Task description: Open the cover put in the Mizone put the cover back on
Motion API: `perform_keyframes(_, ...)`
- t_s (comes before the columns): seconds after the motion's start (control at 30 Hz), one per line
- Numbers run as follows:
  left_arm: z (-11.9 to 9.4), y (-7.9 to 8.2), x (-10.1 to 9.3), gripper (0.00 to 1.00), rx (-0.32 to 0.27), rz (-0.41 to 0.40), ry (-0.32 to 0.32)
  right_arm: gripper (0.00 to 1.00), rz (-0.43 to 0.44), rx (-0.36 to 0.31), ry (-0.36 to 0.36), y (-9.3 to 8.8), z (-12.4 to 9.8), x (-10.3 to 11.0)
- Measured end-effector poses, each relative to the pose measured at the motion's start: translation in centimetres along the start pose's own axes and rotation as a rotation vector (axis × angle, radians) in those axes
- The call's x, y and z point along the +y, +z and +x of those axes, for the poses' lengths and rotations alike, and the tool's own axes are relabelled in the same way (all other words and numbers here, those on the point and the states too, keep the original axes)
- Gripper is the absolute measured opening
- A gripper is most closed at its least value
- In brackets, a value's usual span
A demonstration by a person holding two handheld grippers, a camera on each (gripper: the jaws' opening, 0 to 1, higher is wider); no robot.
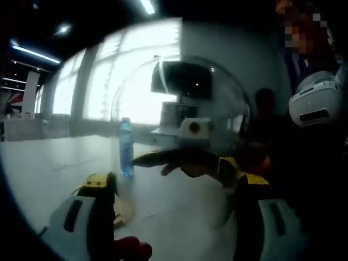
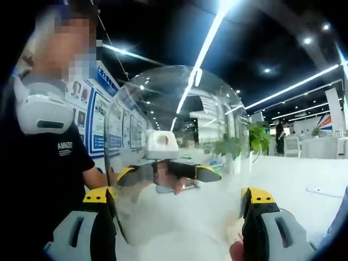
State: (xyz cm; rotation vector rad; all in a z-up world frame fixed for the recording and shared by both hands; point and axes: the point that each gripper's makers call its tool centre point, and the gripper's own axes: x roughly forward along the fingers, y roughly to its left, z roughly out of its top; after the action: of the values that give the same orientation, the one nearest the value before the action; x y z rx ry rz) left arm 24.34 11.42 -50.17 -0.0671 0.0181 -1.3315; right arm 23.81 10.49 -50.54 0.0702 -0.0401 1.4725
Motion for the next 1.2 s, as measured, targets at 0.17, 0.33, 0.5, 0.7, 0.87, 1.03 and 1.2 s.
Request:
perform_keyframes(0.17,-0.1,-0.1,0.0,0.78,-0.002,0.002,0.004,0.90,0.000,0.000,-0.001,0.0,-0.1,0.0)
perform_keyframes(0.33,0.1,-0.2,-0.6,0.77,-0.003,0.000,0.014,0.90,-0.001,0.001,-0.004,0.0,-0.2,0.2)
perform_keyframes(0.5,0.1,-0.3,-1.1,0.76,0.003,0.005,0.024,0.90,-0.001,-0.005,-0.006,0.0,-0.3,0.1)
perform_keyframes(0.7,0.1,-0.4,-1.3,0.75,0.002,0.007,0.033,0.90,-0.003,-0.015,-0.010,0.0,-0.4,0.0)
perform_keyframes(0.87,0.2,-0.4,-1.4,0.74,-0.001,0.009,0.043,0.90,-0.004,-0.021,-0.020,0.0,-0.5,-0.1)
perform_keyframes(1.03,-0.1,-0.5,-1.2,0.74,-0.019,0.004,0.054,0.88,-0.002,-0.033,-0.034,-0.1,-0.7,0.0)
perform_keyframes(1.2,-0.5,-0.5,-1.3,0.73,-0.017,0.018,0.071,0.86,0.005,-0.043,-0.038,0.0,-1.2,0.0)
